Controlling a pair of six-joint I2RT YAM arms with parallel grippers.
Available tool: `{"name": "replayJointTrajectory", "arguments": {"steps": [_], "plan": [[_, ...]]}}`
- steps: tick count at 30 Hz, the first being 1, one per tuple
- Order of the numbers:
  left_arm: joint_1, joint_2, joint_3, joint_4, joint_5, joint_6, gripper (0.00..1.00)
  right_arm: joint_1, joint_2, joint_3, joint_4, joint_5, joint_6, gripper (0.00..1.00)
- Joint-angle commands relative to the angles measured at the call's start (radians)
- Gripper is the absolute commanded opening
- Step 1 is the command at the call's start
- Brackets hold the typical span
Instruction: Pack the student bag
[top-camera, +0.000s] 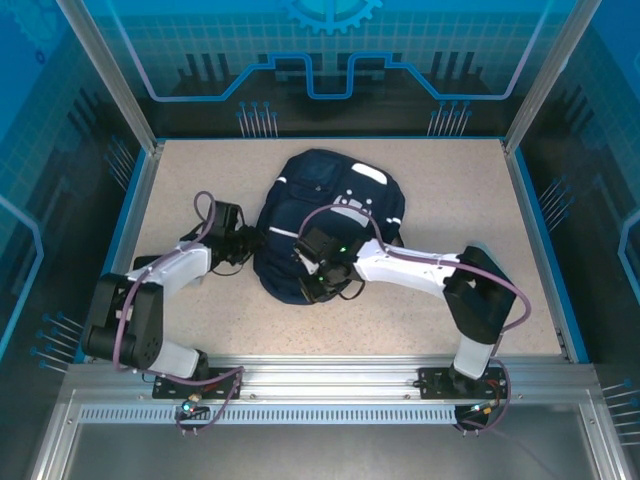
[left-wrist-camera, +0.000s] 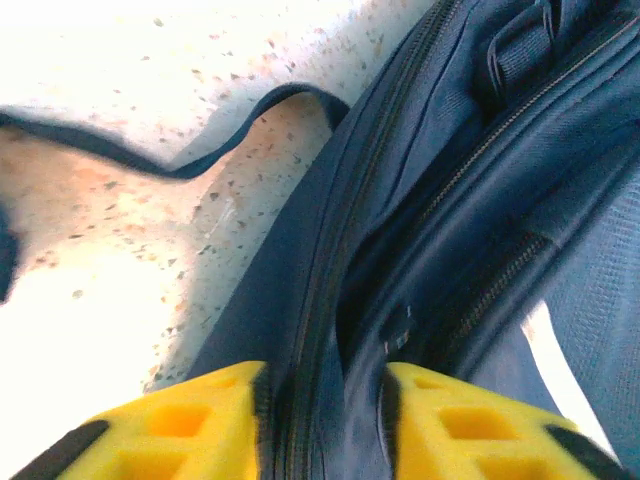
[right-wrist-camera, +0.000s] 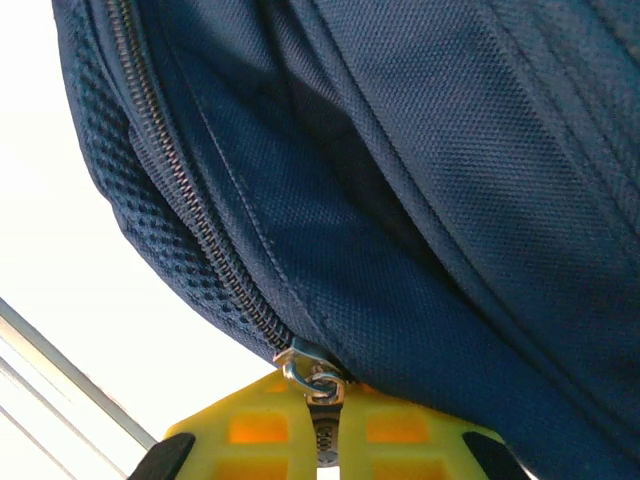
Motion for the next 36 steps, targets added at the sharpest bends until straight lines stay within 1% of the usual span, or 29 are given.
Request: {"name": "replayJointTrajectory", "arguments": {"steps": [1,5,7,10,14,16,18,24,27,30,36], "plan": [[0.012,-0.124,-0.018,-0.123,-0.076,0.025,0.45,0.005,0.029,0.069,0.053,-0.006,0.045,0.00],[0.009,-0.258,-0.055,-0.192,-0.044,0.000,0.52,0.005,0.033,0.091,0.064,0.007,0.049,0.00],[0.001,-0.306,-0.069,-0.213,-0.017,-0.022,0.54,0.005,0.037,0.102,0.066,0.005,0.046,0.00],[-0.026,-0.348,-0.088,-0.212,0.033,-0.053,0.53,0.005,0.049,0.118,0.062,-0.001,0.046,0.00],[-0.072,-0.346,-0.118,-0.172,0.090,-0.115,0.50,0.005,0.055,0.122,0.056,-0.003,0.055,0.00],[-0.093,-0.350,-0.143,-0.154,0.075,-0.146,0.48,0.005,0.053,0.118,0.058,-0.003,0.060,0.00],[-0.110,-0.356,-0.166,-0.147,0.047,-0.176,0.48,0.005,0.051,0.114,0.059,-0.002,0.064,0.00],[-0.136,-0.342,-0.201,-0.082,0.049,-0.214,0.47,0.005,0.046,0.102,0.063,-0.003,0.072,0.00],[-0.150,-0.320,-0.197,-0.051,0.047,-0.221,0.43,0.006,0.044,0.102,0.063,-0.002,0.074,0.00],[-0.156,-0.294,-0.194,-0.033,0.047,-0.230,0.41,0.006,0.043,0.101,0.064,-0.002,0.077,0.00],[-0.158,-0.257,-0.220,0.057,0.097,-0.277,0.40,0.011,0.042,0.086,0.068,0.001,0.083,0.00]]}}
